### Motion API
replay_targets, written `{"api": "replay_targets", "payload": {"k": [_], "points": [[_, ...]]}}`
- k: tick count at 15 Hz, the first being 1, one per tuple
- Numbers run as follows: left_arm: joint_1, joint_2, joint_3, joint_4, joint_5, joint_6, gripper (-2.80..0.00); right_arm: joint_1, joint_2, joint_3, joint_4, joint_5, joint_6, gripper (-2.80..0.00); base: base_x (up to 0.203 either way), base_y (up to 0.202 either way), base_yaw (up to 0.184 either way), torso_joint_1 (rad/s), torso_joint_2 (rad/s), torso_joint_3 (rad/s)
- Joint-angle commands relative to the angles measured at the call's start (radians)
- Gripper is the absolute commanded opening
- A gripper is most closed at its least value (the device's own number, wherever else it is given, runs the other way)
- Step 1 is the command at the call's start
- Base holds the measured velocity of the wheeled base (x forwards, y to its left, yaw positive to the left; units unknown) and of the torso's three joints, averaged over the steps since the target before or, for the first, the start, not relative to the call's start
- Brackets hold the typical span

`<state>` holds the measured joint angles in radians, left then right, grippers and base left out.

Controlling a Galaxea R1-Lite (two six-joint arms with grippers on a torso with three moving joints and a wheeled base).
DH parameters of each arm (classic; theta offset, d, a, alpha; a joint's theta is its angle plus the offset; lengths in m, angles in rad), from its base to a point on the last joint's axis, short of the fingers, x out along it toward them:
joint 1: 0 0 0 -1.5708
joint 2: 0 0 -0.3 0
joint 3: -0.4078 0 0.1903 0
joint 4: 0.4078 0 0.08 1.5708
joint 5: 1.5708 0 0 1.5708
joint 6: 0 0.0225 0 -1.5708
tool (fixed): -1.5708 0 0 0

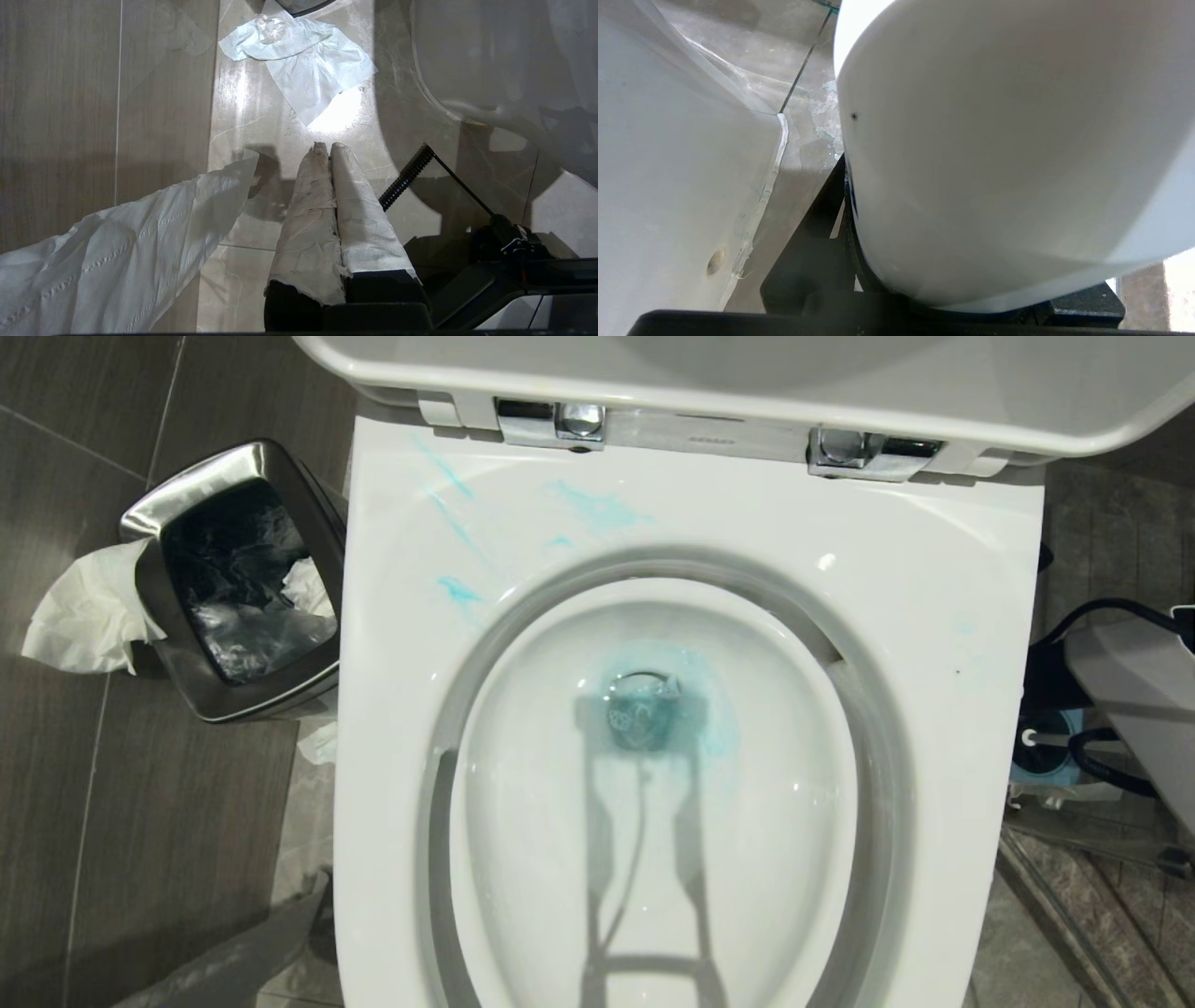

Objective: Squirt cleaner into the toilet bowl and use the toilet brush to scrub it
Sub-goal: Place the cleaning agent on the floor

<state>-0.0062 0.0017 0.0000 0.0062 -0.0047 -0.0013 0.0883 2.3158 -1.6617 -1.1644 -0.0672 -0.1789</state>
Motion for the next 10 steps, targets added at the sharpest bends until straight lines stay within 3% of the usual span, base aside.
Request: {"api": "replay_targets", "payload": {"k": [1, 5, 6, 10], "points": [[0.000, 0.001, 0.002, 0.000, 0.000, 0.001, -2.80, 0.001, 0.004, 0.002, -0.006, 0.001, -0.001, -2.80, 0.000, 0.000, 0.000, 0.000, 0.00, 0.000], [0.000, 0.001, 0.002, 0.000, 0.000, 0.000, -2.80, 0.001, 0.002, 0.006, -0.004, 0.000, 0.001, -2.80, 0.000, 0.000, 0.000, 0.000, 0.00, 0.000], [0.000, 0.001, 0.002, 0.000, 0.000, 0.000, -2.80, 0.001, 0.000, 0.013, -0.003, 0.000, 0.000, 0.00, 0.000, 0.000, 0.000, 0.000, 0.00, 0.000], [0.000, 0.001, 0.002, 0.000, 0.000, 0.000, -2.80, 0.001, -0.007, 0.028, -0.004, 0.000, 0.001, 0.00, 0.000, 0.000, 0.000, 0.000, 0.00, 0.000]]}}
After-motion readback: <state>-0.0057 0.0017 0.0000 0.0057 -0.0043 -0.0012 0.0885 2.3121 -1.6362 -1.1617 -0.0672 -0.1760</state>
